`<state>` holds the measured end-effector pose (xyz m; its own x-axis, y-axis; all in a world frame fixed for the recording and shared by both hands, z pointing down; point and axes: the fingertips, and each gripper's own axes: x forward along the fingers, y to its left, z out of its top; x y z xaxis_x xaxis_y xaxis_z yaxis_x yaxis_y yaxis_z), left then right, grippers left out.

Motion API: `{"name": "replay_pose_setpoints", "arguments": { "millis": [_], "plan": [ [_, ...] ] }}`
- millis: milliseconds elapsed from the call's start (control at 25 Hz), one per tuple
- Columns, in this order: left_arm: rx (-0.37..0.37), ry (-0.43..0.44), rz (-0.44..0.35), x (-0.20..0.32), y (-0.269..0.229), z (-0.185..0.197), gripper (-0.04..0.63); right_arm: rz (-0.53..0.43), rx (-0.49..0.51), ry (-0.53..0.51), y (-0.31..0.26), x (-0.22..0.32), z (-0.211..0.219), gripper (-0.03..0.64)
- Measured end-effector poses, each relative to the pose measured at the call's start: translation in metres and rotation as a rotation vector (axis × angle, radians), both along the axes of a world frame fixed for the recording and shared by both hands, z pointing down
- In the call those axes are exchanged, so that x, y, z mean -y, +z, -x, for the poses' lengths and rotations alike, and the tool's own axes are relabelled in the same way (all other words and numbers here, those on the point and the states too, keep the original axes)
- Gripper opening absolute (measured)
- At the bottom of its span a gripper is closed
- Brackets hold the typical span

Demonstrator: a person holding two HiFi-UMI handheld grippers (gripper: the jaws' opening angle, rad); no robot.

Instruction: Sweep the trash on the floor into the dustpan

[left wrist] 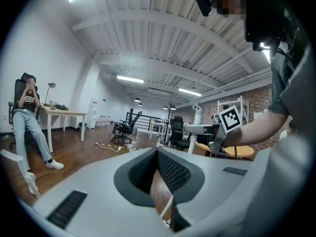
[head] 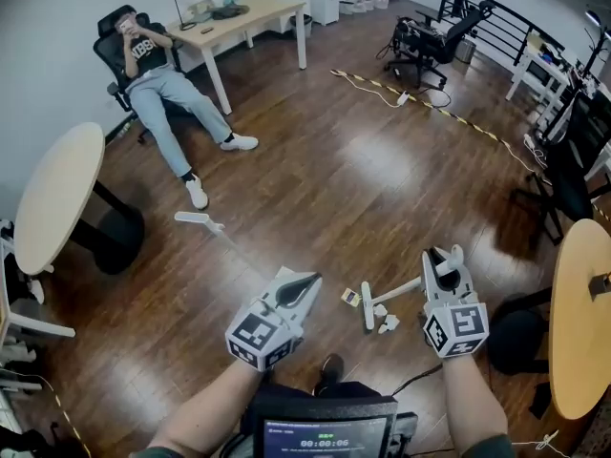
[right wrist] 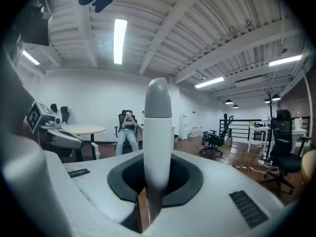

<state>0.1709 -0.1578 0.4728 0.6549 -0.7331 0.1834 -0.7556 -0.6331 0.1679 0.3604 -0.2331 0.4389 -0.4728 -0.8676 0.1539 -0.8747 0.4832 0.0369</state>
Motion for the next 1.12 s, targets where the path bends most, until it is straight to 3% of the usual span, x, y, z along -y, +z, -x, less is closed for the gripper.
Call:
{"name": "replay_pose_setpoints", "arguments": {
  "millis": [400,640,840,1120],
  "plan": [
    [0.071,-0.102,0.057,0.032,0.052,0.007,0.003,0.025,-0.101,-0.092,0.084,0.076,-0.013,0.057],
    [0.047,-0.138,0.094,0.052,0.082,0.001,0.003,0.022,-0.123,-0.134,0.120,0.106,-0.018,0.055],
    [0.070,-0.135,0.121,0.059,0.115,-0.002,0.003,0.010,-0.143,-0.263,0.154,0.126,-0.005,0.055],
    [0.092,-0.186,0.183,0.057,0.138,0.017,0.003,-0.022,-0.131,-0.324,0.173,0.152,0.012,0.055]
  ]
}}
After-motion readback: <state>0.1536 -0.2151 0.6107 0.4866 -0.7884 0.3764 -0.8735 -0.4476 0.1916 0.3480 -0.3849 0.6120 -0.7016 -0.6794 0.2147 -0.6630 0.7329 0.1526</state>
